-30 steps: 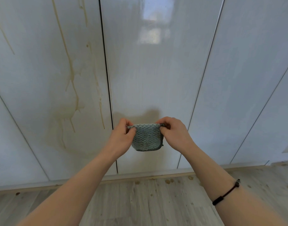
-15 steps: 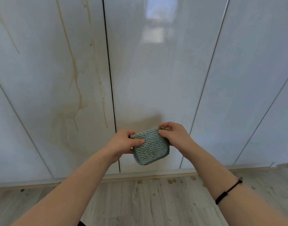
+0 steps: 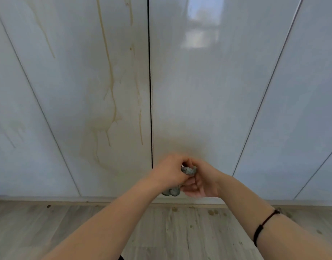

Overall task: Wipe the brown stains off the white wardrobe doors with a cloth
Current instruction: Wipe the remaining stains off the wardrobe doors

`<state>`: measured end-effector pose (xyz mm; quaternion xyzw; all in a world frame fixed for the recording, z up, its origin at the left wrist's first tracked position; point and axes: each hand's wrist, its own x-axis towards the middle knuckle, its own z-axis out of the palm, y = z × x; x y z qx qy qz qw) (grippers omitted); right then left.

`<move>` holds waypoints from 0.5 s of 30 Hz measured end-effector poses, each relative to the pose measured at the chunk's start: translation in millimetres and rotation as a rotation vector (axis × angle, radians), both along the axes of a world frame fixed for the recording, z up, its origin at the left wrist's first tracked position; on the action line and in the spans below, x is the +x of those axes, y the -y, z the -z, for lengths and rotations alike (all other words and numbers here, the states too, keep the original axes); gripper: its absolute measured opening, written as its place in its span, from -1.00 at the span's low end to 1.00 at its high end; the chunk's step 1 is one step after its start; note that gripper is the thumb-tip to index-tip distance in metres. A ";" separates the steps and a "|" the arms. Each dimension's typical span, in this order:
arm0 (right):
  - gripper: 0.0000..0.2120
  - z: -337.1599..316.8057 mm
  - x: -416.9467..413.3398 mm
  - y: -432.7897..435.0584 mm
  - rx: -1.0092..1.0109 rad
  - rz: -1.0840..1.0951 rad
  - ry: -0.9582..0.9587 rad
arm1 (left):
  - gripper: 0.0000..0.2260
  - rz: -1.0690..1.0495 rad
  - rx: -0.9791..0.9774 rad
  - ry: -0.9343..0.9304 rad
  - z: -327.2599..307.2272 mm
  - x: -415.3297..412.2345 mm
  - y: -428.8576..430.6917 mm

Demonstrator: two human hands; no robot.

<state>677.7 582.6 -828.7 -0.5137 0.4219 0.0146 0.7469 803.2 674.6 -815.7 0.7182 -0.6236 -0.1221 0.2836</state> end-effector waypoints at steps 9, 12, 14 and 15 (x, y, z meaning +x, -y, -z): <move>-0.85 28.3 58.5 31.4 0.044 0.071 0.051 | -0.67 -0.052 0.305 0.117 45.7 55.3 16.2; -0.82 47.5 97.7 43.9 0.026 -0.111 -0.035 | -0.84 0.019 0.395 0.202 70.8 75.7 30.3; -0.74 77.0 119.0 54.7 0.082 -0.205 -0.096 | -0.88 0.048 0.521 0.219 95.6 93.4 38.9; -0.70 90.2 125.4 58.5 0.101 -0.254 -0.119 | -0.91 0.056 0.562 0.224 106.2 101.1 39.6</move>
